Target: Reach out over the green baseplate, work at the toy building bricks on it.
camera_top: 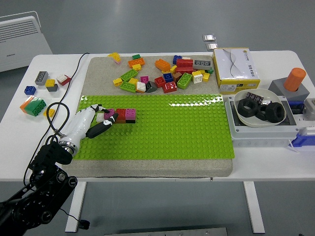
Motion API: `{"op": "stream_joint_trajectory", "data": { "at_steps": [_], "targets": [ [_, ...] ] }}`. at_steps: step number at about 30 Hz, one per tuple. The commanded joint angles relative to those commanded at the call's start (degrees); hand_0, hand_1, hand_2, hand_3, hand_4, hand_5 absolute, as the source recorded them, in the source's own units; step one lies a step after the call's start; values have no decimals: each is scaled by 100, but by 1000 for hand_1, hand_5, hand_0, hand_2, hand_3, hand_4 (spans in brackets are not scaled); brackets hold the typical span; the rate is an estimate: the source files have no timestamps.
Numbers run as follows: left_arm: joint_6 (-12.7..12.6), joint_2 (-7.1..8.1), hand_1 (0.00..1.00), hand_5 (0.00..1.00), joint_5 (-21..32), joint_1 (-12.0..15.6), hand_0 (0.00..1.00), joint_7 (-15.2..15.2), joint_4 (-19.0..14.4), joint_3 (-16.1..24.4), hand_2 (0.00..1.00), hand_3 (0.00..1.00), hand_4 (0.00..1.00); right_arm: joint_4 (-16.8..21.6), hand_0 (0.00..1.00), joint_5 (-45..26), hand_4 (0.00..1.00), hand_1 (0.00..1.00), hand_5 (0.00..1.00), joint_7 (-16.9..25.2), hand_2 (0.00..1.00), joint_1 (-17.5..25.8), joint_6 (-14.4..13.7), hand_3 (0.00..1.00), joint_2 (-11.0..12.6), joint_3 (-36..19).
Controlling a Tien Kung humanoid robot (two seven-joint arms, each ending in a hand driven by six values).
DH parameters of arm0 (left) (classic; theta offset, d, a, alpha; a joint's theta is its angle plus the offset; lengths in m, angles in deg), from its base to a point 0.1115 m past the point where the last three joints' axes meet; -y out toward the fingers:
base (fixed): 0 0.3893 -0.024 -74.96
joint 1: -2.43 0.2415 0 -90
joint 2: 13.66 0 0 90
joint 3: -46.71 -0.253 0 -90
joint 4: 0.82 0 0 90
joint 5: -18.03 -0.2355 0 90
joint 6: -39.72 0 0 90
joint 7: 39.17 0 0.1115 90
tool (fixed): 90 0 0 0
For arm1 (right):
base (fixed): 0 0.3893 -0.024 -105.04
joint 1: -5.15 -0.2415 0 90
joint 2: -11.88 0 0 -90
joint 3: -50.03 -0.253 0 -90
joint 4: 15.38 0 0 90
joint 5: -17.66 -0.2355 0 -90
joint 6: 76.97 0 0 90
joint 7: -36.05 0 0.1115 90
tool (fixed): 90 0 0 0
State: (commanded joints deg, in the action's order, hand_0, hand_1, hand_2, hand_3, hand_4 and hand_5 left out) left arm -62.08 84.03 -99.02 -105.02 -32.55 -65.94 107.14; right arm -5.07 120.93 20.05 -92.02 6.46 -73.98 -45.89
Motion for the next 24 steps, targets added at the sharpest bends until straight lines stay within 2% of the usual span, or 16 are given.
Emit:
{"op": "stream_joint_trajectory", "data": {
  "at_steps": [24],
  "targets": [
    [-7, -83, 928, 998, -65, -65, 941, 89, 164, -11, 932, 707, 795, 0, 520, -12, 896, 499, 998, -4, 737, 13, -2, 817, -6, 20]
  ]
}}
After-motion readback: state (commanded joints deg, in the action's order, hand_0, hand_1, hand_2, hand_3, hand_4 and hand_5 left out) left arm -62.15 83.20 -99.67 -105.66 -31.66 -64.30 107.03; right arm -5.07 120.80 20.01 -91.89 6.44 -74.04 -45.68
